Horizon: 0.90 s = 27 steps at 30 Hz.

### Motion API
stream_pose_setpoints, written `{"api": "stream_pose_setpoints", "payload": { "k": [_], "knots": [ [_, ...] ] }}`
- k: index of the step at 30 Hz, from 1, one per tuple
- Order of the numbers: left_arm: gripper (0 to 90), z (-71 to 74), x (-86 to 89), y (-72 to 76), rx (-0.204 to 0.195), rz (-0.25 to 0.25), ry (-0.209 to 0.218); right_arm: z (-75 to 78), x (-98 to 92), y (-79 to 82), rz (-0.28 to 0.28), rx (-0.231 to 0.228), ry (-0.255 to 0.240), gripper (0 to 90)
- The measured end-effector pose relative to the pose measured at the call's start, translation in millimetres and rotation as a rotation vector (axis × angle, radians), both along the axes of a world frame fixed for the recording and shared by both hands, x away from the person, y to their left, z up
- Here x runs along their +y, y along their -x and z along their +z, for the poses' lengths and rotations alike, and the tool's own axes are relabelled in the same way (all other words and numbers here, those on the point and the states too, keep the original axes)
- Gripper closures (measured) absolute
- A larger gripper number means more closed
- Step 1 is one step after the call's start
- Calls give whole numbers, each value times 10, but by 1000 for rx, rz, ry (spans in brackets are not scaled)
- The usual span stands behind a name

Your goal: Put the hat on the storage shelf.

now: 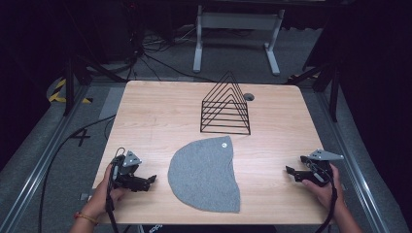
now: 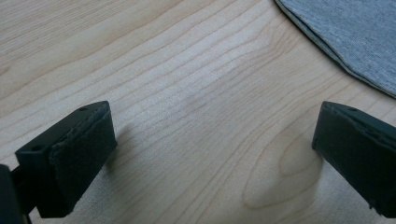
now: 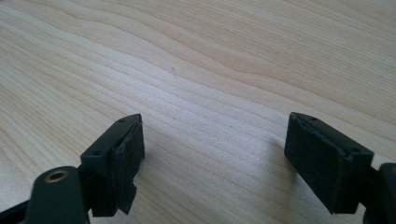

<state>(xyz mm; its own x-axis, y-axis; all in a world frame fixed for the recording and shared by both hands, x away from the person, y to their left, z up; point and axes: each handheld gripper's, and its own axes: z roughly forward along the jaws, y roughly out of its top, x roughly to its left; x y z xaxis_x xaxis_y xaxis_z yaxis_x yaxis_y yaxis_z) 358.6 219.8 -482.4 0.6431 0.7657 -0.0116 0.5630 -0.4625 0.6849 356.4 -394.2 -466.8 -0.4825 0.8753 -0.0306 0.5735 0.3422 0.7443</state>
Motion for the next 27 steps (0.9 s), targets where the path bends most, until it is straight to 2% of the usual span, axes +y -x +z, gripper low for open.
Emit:
{"api": "stream_pose_setpoints", "payload": {
  "k": [3,4,8,9,10,11,13,14,15,16,17,19,21,23,25,27],
  "knots": [
    [0,2,5,4,-3,-7,-5,-2,-12,5,-4,-1,0,194],
    [0,-3,0,19,7,-10,10,-2,-12,5,-4,-1,0,194],
    [13,1,18,63,-9,-33,0,-2,-14,3,-8,0,3,188],
    [19,12,25,81,14,-42,1,-2,-14,3,-7,0,3,188],
    [27,20,32,78,12,-61,-8,-1,-13,4,-8,1,3,187],
    [48,37,34,92,22,-73,-8,-1,-14,4,-7,1,3,187],
    [137,63,20,113,12,-86,2,1,-15,6,-5,3,0,189],
    [189,81,9,127,18,-111,-3,4,-18,0,4,5,4,200],
    [202,90,-12,141,-1,-118,-10,13,-16,-3,11,6,7,251],
    [196,112,-33,162,-2,-115,-7,23,-8,-4,23,2,7,314],
    [208,130,-54,180,-10,-119,16,31,9,-5,34,-4,3,329],
    [223,179,-92,203,-26,-136,33,61,51,-11,59,-17,10,365],
    [240,236,-156,228,-45,-163,46,127,109,-22,97,-38,-4,416],
    [249,296,-274,265,-66,-193,53,206,203,-46,132,-55,5,479],
    [265,358,-447,300,-94,-245,60,288,343,-89,185,-71,-1,531],
    [283,391,-592,315,-105,-289,54,359,524,-142,251,-80,19,604]
  ]
}}
